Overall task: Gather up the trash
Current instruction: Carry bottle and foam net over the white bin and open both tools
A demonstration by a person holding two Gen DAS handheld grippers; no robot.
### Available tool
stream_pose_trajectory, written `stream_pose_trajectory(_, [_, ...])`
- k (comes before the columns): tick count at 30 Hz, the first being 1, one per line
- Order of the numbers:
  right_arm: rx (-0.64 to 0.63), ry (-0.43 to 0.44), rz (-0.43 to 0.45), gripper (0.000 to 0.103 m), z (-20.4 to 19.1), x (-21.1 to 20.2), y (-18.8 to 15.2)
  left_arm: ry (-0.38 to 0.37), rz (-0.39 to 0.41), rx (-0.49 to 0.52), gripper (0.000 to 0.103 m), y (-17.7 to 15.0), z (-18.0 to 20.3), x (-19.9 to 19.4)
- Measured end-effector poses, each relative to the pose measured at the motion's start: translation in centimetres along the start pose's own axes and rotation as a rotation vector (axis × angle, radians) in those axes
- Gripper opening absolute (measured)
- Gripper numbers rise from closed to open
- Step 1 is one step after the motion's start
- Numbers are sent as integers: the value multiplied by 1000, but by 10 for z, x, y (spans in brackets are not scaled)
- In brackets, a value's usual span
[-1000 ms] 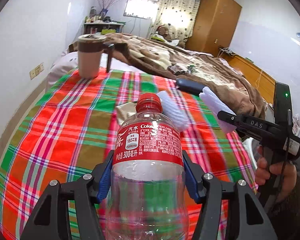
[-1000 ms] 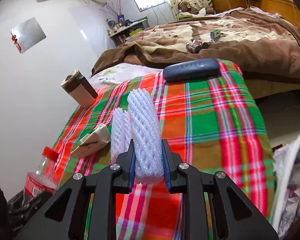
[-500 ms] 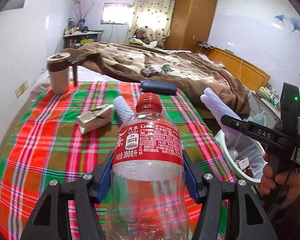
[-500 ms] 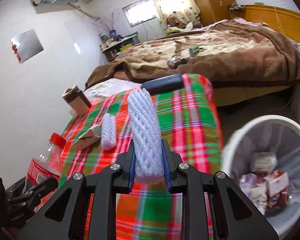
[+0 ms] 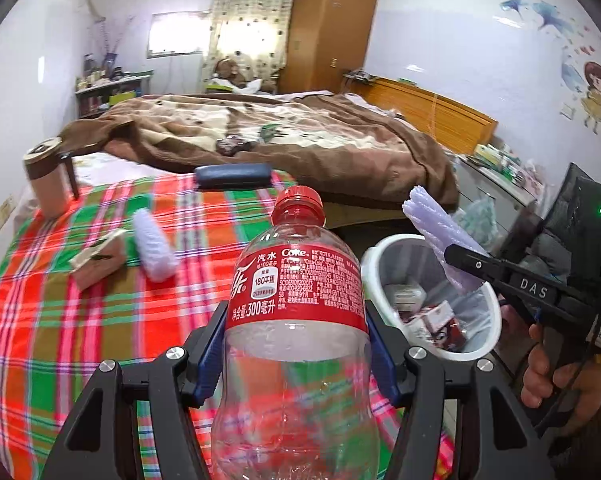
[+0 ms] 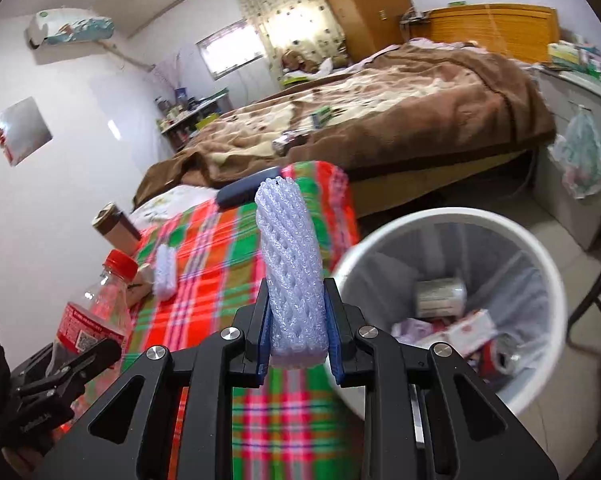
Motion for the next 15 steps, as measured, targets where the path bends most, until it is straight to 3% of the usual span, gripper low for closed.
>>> stream_pose_trajectory(15, [97, -147, 46, 24, 63, -35, -6, -115, -18, 122, 62, 6, 95, 16])
Point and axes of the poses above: each gripper's, at about its wrist camera, not at the fingertips, and x roughly the way its jaws point, z to its right, y to its top, the point moved 4 cm from there along x, roughly the way its jaws point, and after that the axes turned 13 degrees about y, right-handed, at the moved point
